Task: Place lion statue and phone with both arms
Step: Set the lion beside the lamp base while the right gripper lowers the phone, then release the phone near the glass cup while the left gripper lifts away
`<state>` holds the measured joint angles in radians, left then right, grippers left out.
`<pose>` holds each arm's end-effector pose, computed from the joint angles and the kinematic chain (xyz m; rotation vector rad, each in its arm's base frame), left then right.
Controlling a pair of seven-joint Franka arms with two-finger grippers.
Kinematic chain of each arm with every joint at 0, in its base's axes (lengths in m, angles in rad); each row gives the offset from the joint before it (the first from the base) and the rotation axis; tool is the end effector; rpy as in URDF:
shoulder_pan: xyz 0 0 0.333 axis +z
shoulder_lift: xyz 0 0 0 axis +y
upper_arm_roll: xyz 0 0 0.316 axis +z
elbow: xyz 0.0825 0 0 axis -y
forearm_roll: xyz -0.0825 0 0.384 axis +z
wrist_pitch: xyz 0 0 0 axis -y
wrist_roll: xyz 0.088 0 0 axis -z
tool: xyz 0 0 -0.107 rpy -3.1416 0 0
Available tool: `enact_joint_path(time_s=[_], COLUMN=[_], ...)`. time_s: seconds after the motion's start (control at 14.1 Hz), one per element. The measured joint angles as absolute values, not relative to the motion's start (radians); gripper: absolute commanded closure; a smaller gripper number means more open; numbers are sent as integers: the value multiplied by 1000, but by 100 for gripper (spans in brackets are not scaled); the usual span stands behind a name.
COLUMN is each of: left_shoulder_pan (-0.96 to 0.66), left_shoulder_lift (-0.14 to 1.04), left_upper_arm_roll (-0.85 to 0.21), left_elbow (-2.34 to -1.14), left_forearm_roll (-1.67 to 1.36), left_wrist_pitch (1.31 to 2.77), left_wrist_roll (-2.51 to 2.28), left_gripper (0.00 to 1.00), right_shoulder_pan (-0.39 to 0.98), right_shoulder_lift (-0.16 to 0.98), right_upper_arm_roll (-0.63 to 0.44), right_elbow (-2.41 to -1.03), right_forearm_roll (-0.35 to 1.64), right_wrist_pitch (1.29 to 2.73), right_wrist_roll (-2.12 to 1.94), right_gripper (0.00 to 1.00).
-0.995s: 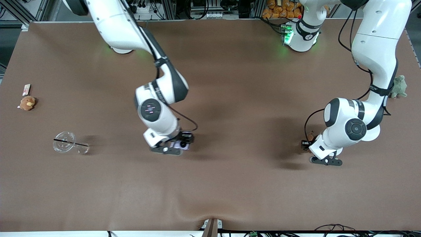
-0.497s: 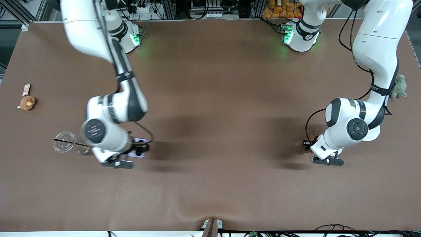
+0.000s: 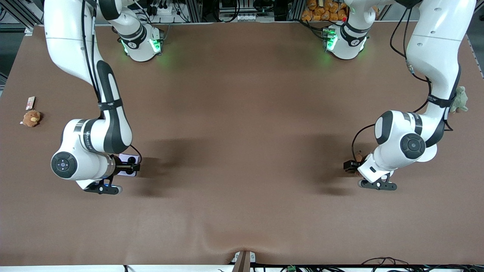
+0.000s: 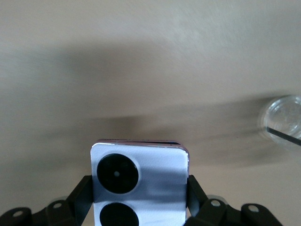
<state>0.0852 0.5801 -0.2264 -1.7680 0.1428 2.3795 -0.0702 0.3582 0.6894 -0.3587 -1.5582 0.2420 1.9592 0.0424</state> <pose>0.6616 -0.0792 0.2458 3.1072 -0.2073 0.0733 0.6724 0.0470 0.2424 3.0877 -0.1762 -0.3701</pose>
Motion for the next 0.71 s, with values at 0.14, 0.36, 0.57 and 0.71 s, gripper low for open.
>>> enact_joint_path(time_s=[0.14, 0.36, 0.57, 0.71], left_shoulder_pan=[83, 83, 83, 83], left_shoulder_lift=[537, 471, 424, 407], left_upper_arm_roll=[-249, -285, -317, -328], left_elbow=[-1767, -1752, -1676, -1595], left_forearm_roll=[143, 143, 143, 143], left_wrist_pitch=[2362, 2291, 2134, 2017], left_wrist_roll=[-74, -77, -78, -79], left_gripper=[0, 0, 0, 0], right_shoulder_pan=[344, 319, 309, 308], right_shoulder_lift=[712, 754, 782, 783], right_upper_arm_roll=[-358, -358, -357, -357], right_elbow=[-1571, -1575, -1576, -1575], right_forearm_roll=[242, 243, 244, 245], right_wrist_pitch=[1964, 1988, 2002, 2002], right_wrist_roll=[1, -36, -39, -43], right_gripper=[88, 85, 1, 0])
